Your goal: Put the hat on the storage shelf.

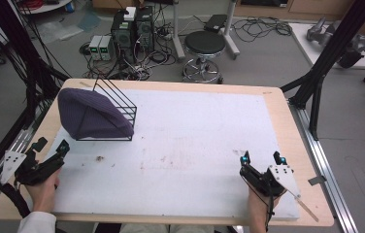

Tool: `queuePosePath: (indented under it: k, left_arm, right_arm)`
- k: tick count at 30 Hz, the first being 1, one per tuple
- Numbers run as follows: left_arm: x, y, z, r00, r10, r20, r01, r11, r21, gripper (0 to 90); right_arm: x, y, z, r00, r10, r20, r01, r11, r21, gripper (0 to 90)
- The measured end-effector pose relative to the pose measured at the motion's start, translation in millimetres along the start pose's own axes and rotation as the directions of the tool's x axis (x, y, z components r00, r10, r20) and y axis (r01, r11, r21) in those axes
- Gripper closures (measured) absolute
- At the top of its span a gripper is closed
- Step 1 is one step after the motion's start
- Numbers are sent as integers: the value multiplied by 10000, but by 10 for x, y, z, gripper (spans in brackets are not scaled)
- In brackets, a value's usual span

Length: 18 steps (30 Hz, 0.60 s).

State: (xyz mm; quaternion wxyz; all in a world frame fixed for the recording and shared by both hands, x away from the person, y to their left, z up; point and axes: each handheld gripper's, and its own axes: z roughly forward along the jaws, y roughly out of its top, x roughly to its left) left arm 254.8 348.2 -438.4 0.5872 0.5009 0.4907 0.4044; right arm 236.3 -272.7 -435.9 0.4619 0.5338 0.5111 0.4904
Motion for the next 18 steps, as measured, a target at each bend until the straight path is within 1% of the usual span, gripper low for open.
queuePosePath:
  k: [9, 12, 18]
  left_arm:
    - [8, -8, 9, 10000, -87, 42, 86, 9999, 69, 201]
    - [1, -13, 19, 9999, -88, 90, 87, 9999, 132, 202]
    - [-49, -19, 38, 9994, 250, 249, -255, 9994, 217, 202]
  right_arm:
    - [45, -9, 20, 9996, -226, -141, 227, 9997, 87, 49]
    - [52, -11, 22, 9997, -178, -171, 180, 9997, 152, 49]
    - [31, -15, 22, 9998, -163, -150, 166, 9997, 168, 49]
